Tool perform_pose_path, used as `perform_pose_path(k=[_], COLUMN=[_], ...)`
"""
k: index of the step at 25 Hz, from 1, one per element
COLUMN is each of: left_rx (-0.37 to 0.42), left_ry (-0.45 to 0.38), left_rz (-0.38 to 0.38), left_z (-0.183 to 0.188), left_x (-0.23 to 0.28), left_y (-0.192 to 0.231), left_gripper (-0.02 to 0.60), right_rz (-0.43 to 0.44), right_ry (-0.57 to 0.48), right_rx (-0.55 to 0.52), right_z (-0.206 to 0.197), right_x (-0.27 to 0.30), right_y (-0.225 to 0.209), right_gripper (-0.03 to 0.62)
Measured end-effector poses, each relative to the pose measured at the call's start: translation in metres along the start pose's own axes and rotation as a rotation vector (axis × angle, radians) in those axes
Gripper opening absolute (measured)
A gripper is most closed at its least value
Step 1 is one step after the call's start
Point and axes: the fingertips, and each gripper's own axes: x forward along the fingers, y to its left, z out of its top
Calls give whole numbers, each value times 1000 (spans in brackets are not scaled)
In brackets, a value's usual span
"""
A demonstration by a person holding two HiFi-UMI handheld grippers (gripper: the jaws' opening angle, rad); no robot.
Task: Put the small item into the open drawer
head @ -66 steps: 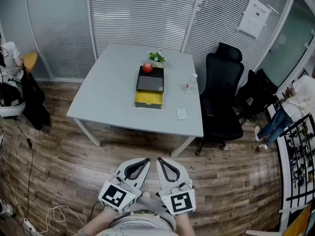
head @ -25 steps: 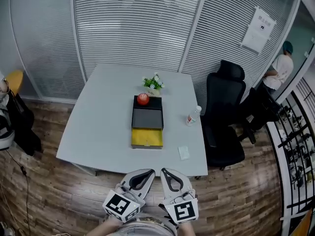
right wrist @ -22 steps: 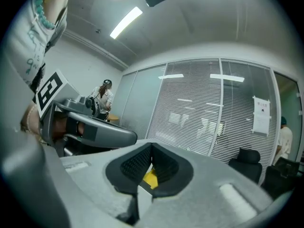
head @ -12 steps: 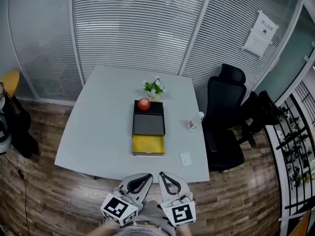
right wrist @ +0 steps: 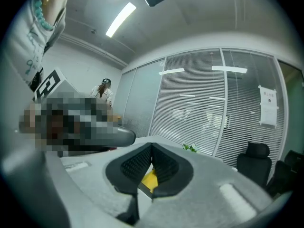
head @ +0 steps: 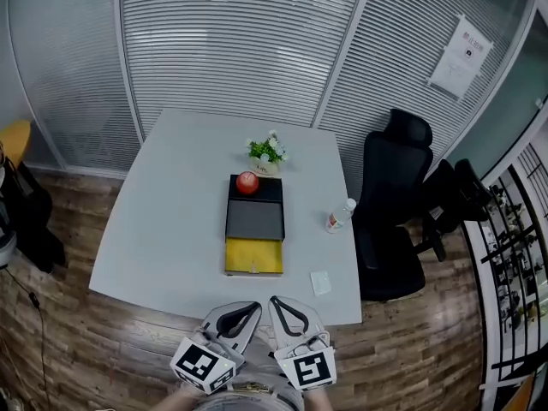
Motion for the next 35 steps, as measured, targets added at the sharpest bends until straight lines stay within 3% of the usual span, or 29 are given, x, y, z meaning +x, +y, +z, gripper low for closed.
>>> perform_pose_path(k=[20, 35], left_rx=[5, -27], left_ry=[-24, -17], left_rz=[83, 177], left_z=[33, 12], left_x=[130, 165], left_y=[42, 47], left_gripper=[-3, -3], right_rz=[118, 190], right_ry=[-77, -75], right_rx=[-10, 10], right_z=[4, -31], right_x=[65, 70], right_y=[-116, -155], right_gripper=[2, 2])
